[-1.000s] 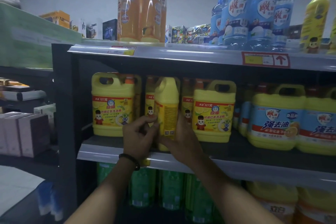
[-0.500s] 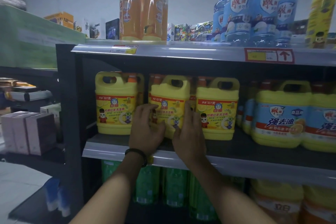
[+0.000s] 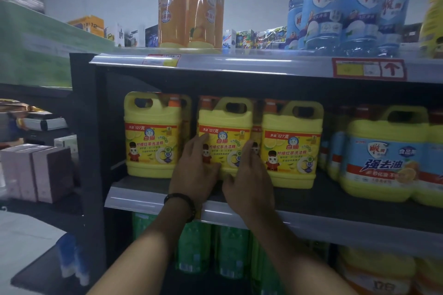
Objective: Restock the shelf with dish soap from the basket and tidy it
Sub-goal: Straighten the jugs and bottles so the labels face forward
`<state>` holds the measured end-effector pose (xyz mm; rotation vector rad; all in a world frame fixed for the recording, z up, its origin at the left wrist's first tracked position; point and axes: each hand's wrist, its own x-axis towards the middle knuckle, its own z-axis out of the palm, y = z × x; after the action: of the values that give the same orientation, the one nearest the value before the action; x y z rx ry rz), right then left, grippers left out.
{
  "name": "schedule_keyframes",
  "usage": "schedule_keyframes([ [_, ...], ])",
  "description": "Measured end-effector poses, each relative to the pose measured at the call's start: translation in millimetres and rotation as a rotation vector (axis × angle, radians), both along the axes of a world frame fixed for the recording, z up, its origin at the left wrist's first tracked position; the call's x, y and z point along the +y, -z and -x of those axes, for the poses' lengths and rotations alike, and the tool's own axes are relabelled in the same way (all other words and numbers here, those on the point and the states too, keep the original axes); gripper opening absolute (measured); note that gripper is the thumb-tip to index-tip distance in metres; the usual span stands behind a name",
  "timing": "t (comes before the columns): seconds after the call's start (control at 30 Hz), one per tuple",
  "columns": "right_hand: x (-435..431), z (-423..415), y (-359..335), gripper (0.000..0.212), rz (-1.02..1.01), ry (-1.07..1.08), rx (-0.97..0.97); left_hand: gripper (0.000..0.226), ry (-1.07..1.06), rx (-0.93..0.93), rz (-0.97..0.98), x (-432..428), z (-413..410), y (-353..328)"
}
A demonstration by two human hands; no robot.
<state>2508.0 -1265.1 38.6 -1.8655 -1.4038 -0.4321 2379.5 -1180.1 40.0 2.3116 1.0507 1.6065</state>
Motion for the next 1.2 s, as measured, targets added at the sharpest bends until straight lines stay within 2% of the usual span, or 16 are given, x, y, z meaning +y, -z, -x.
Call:
schedule_keyframes([
  [0.17,-1,2,-1,0.111,0.036,0.056,-0.048,0.07,-0.053,-0.039,-0.029,-5,-1,-1],
  [0.27,-4,7,-2,0.105,0.039,0.107,-0.079,0.062,-0.066,-0.025,-0.032,-10,-1,-3],
  [0.4,-13,16,-5,0.072,0.001,0.116,-0.259,0.04,-0.056,0.066,-0.142,-13,21,-13],
  [0.5,-13,23,-10,0.051,0.01,0.076,-0.346,0.037,-0.135,0.062,-0.24,-13,55,-22],
  [0.63,0,49,-19,0.055,0.002,0.004,-0.346,0.052,-0.253,0.099,-0.111,0,101,-27],
  [0.73,9,63,-24,0.055,0.002,-0.047,-0.407,0.072,-0.313,0.055,-0.041,16,121,-29],
  [0.87,14,66,-18,0.063,0.001,-0.014,-0.43,0.116,-0.161,-0.126,0.268,48,125,-31],
  [0.93,14,66,-14,0.067,-0.021,-0.005,-0.408,0.131,-0.06,-0.25,0.409,62,128,-32],
  [1.07,15,65,-12,0.069,-0.031,0.014,-0.377,0.143,0.07,-0.379,0.565,63,126,-44],
  [1.2,17,65,-10,0.064,-0.031,0.011,-0.378,0.13,-0.04,-0.367,0.516,66,120,-41],
])
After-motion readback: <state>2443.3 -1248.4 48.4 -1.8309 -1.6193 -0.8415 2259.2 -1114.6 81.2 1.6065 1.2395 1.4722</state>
